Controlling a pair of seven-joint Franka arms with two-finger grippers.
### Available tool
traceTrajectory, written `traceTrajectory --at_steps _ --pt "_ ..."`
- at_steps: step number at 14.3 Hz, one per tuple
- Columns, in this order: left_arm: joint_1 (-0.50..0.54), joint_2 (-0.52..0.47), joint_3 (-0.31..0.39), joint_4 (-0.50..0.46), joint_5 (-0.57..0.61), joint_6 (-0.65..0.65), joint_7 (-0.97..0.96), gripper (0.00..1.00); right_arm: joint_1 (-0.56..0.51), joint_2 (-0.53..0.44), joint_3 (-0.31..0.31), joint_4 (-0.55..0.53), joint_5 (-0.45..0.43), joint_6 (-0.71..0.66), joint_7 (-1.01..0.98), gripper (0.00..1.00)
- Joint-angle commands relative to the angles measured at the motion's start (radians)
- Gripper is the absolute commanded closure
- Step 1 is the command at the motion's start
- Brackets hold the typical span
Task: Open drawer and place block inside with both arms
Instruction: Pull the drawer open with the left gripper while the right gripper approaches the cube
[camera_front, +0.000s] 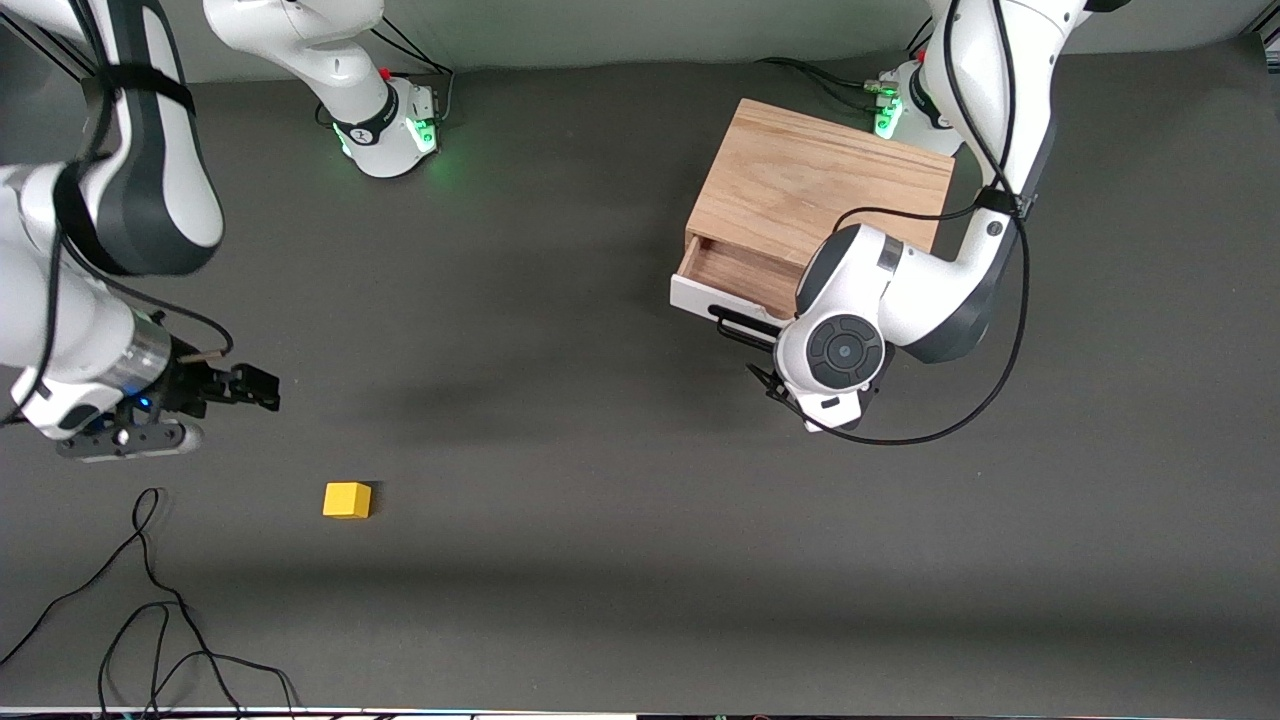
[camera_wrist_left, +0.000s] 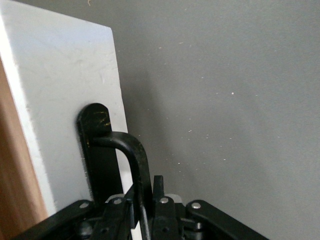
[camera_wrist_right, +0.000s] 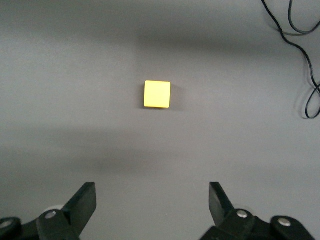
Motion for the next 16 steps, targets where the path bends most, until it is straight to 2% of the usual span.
traceTrajectory --at_steps 1,3,4,5,6,9,12,14,16 --pt "0.004 0.058 0.011 0.135 0.063 0.093 0.028 1.00 -0.002 0.116 0.006 0.125 0.015 -0.011 0.009 0.00" --pt "0.004 0.068 0.011 0.135 0.082 0.117 0.029 1.00 -0.002 0.181 0.009 0.173 0.015 -0.006 0.009 0.00" --pt "0.004 0.068 0.011 0.136 0.083 0.117 0.035 0.97 -0.001 0.202 0.009 0.190 0.015 -0.006 0.009 0.00" --pt "0.007 0.066 0.011 0.138 0.082 0.117 0.051 0.54 -0.001 0.211 0.009 0.193 0.015 -0.002 0.009 0.00" --pt "0.018 0.066 0.011 0.139 0.082 0.117 0.067 0.01 -0.001 0.216 0.009 0.192 0.015 0.006 0.009 0.00" --pt "0.027 0.062 0.011 0.159 0.079 0.116 0.098 0.00 -0.002 0.218 0.009 0.180 0.017 0.004 0.009 0.00" --pt "0.044 0.043 0.009 0.191 0.077 0.049 0.100 0.00 -0.002 0.218 0.009 0.176 0.018 0.006 0.009 0.00" --pt "0.061 0.022 0.008 0.262 0.079 -0.092 0.142 0.00 -0.002 0.224 0.006 0.181 0.069 0.015 0.009 0.00" --pt "0.084 -0.032 0.008 0.322 0.074 -0.264 0.285 0.00 -0.004 0.239 0.003 0.184 0.092 0.036 0.009 0.00"
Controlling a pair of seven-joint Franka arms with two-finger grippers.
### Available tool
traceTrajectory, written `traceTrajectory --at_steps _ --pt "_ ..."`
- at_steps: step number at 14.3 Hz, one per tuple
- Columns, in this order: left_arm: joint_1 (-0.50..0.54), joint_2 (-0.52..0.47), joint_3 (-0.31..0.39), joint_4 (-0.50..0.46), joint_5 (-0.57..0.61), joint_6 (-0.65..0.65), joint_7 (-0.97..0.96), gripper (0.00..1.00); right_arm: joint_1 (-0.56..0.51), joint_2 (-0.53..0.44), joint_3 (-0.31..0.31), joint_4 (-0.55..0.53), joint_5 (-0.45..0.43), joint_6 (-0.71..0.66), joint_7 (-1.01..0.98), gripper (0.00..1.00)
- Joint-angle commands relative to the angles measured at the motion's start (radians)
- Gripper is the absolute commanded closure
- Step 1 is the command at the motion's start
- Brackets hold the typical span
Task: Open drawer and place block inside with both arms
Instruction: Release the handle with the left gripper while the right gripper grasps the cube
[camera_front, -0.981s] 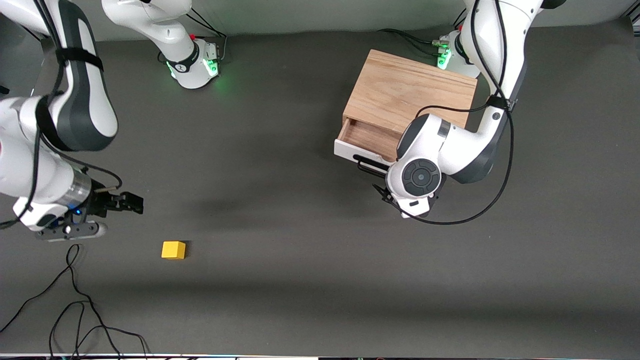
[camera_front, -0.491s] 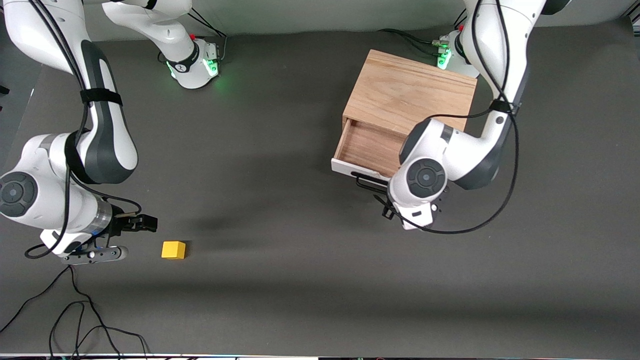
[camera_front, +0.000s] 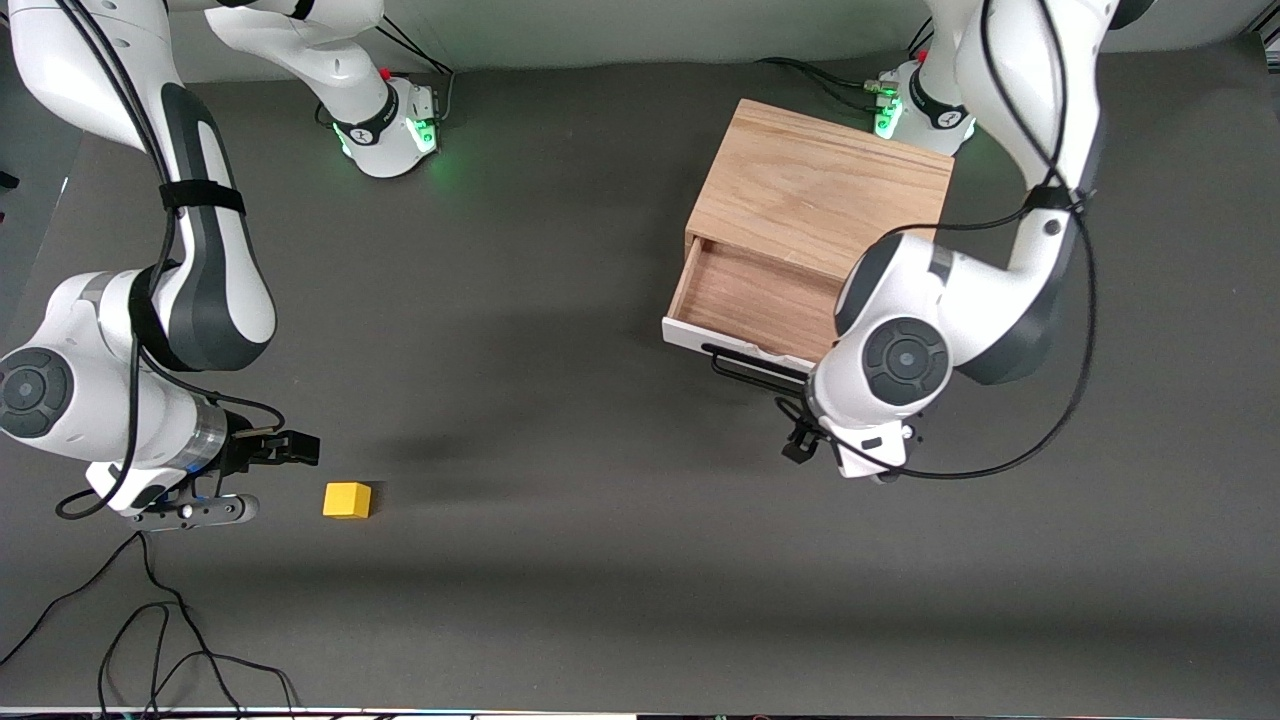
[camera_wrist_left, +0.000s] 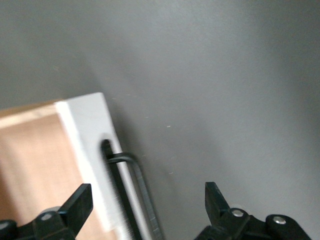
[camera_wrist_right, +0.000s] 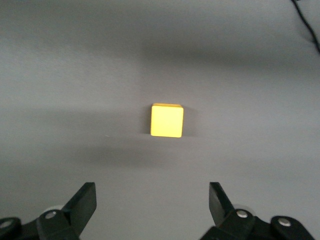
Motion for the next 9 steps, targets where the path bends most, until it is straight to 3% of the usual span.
traceTrajectory --at_steps 1,5,9 --pt "0.048 -0.099 -0.001 0.069 0.008 -0.219 0.194 0.00 -0.004 0.027 -0.004 0.025 0.032 0.027 0.008 0.00" --pt "0.151 -0.253 0.001 0.049 0.017 -0.321 0.589 0.00 -0.002 0.081 -0.004 0.027 0.033 0.107 0.008 0.00" --pt "0.276 -0.325 0.002 0.019 0.028 -0.280 0.989 0.00 -0.004 0.151 -0.004 0.025 0.030 0.187 0.004 0.00"
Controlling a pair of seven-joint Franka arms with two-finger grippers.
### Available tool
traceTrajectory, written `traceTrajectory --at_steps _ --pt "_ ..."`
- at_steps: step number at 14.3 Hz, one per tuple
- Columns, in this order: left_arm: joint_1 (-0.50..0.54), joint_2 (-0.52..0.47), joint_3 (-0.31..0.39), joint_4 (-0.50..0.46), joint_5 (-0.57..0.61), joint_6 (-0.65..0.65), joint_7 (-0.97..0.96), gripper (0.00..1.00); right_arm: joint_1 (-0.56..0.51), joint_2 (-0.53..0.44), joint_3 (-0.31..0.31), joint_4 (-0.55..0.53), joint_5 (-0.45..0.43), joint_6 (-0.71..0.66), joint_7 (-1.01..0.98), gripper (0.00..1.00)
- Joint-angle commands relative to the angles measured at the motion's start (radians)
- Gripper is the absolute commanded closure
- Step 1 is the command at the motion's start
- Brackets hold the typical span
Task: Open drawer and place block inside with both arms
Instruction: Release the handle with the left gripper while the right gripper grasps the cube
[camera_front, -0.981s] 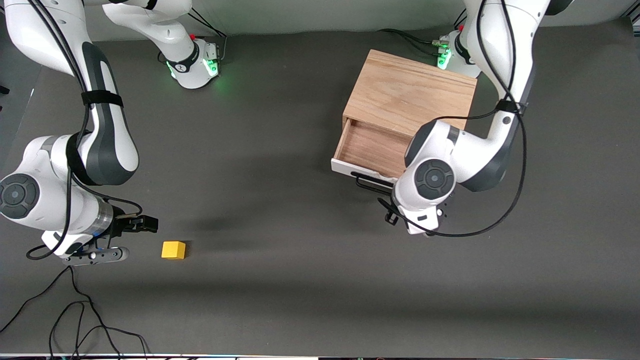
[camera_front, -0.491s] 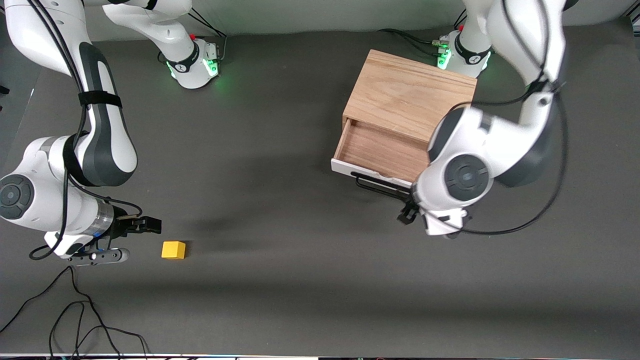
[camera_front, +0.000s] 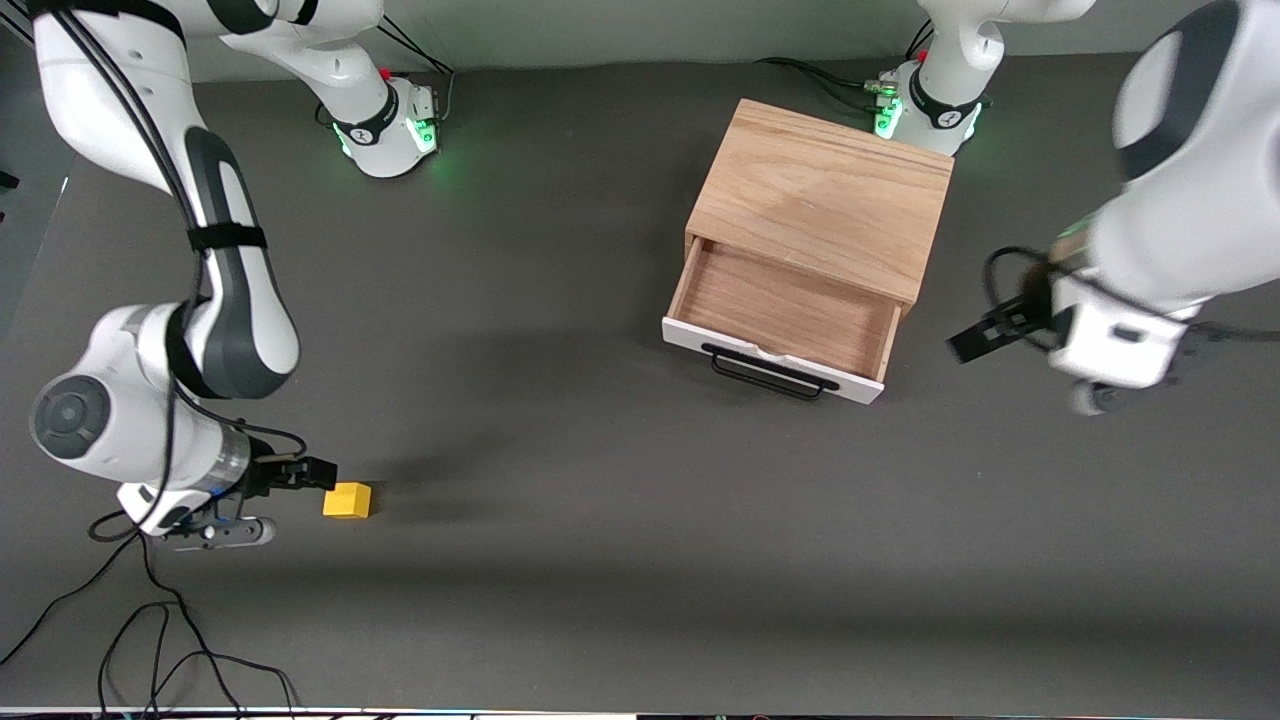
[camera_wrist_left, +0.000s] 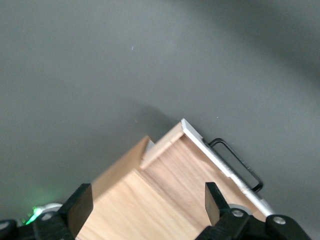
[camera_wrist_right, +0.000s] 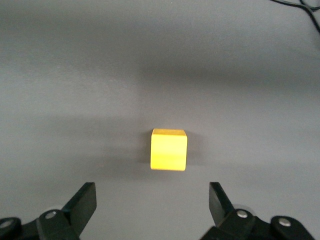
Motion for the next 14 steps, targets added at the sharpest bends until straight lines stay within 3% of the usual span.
traceTrajectory --at_steps 1,3,7,11,14 --pt "0.101 -0.050 -0.006 -0.061 0.010 0.057 0.351 0.00 -0.001 0.055 -0.002 0.027 0.015 0.033 0.002 0.00" --pt "0.162 -0.073 -0.008 -0.103 0.010 0.101 0.521 0.00 -0.001 0.069 -0.002 0.024 0.015 0.043 -0.001 0.00" --pt "0.161 -0.154 -0.008 -0.233 0.010 0.172 0.526 0.00 -0.012 0.126 -0.004 0.016 0.015 0.092 -0.010 0.00" --pt "0.146 -0.159 -0.017 -0.236 0.013 0.142 0.446 0.01 -0.020 0.221 0.002 0.019 0.018 0.200 -0.006 0.00" --pt "0.130 -0.161 -0.018 -0.233 0.013 0.132 0.446 0.02 -0.020 0.239 0.006 0.021 0.021 0.209 0.000 0.02"
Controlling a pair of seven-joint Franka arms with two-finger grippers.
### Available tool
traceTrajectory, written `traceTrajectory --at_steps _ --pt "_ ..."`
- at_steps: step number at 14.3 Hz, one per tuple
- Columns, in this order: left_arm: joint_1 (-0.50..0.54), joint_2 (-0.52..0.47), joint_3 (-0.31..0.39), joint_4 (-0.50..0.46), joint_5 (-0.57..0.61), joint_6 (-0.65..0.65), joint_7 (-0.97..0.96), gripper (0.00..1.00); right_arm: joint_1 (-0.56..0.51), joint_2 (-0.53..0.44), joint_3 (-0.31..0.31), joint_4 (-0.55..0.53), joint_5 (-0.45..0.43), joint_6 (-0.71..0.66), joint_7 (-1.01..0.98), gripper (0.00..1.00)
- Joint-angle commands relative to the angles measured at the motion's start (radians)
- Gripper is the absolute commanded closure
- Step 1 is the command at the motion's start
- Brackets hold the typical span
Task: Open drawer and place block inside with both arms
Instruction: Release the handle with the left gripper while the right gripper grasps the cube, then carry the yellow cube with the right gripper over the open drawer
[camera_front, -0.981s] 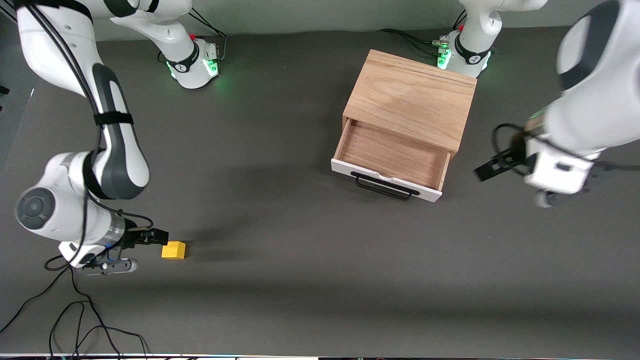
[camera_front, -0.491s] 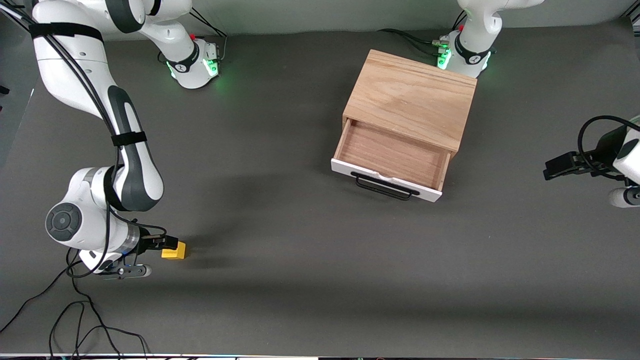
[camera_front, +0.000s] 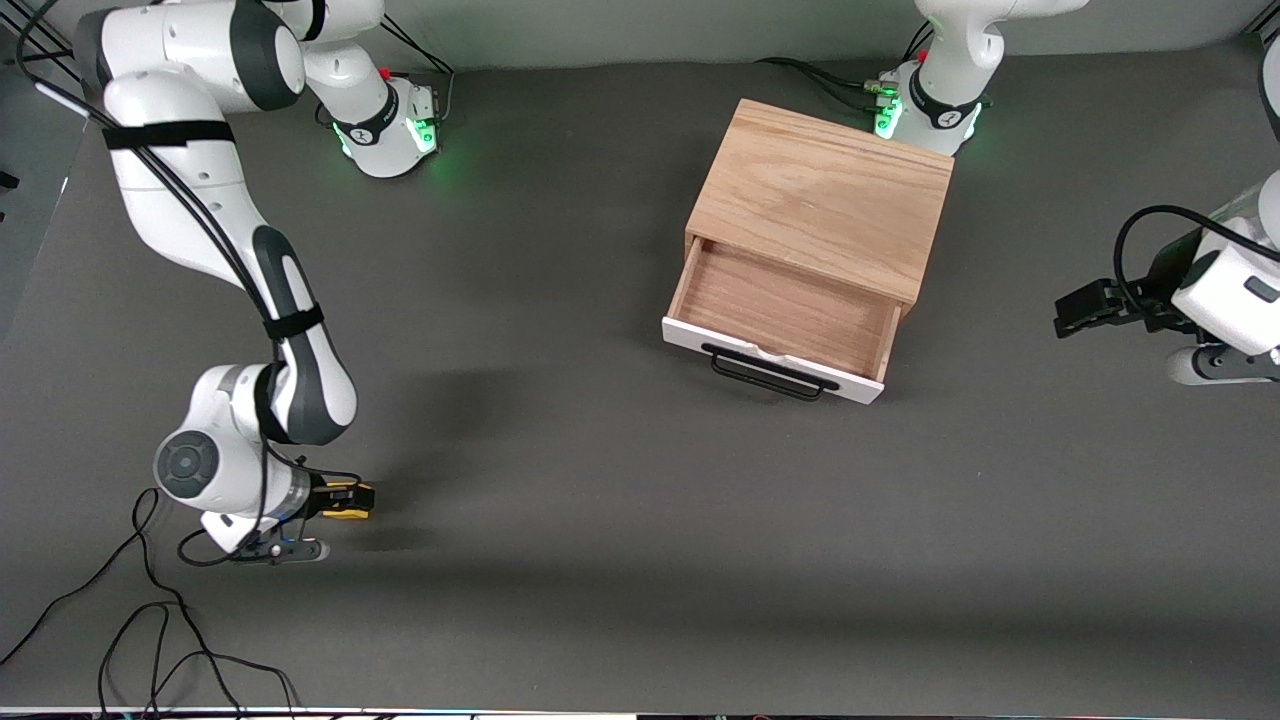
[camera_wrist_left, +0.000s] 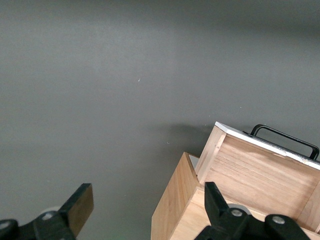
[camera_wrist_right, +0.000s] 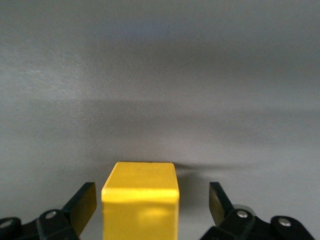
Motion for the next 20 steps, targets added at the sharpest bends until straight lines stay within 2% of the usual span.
traceTrajectory --at_steps 1,3,5,6,7,10,12,16,17,20 --pt "-0.027 -0.033 0.007 -0.032 0.011 -0.005 -0.009 0.02 0.000 0.010 0.003 0.018 0.020 0.012 -0.001 0.12" --pt "-0.030 -0.033 0.007 -0.029 0.011 -0.018 -0.003 0.02 0.000 0.010 0.004 0.019 0.020 0.012 -0.004 0.47" --pt "-0.024 -0.033 0.009 -0.025 0.011 -0.020 0.005 0.02 0.000 0.004 0.012 0.021 0.022 0.000 0.007 0.75" --pt "-0.024 -0.038 0.018 -0.026 0.011 -0.020 0.020 0.01 0.000 -0.003 0.015 0.024 0.023 -0.016 0.007 0.86" --pt "-0.027 -0.053 0.020 -0.035 0.011 -0.019 0.051 0.02 0.000 -0.012 0.015 0.035 0.040 -0.048 0.005 0.92" --pt "-0.024 -0.106 0.018 -0.107 0.002 0.009 0.132 0.01 0.010 -0.051 0.017 0.120 0.107 -0.195 0.013 0.95" --pt "-0.023 -0.143 0.018 -0.170 0.002 0.063 0.158 0.01 0.030 -0.066 0.015 0.232 0.184 -0.346 0.071 0.95" --pt "-0.021 -0.174 0.018 -0.212 0.004 0.083 0.158 0.00 0.144 -0.068 0.017 0.499 0.180 -0.639 0.376 0.95" --pt "-0.021 -0.183 0.018 -0.223 0.005 0.083 0.160 0.00 0.180 -0.068 0.017 0.551 0.180 -0.679 0.465 0.95" --pt "-0.017 -0.170 0.018 -0.221 0.007 0.075 0.163 0.00 0.306 -0.086 0.017 0.588 0.176 -0.686 0.722 0.95"
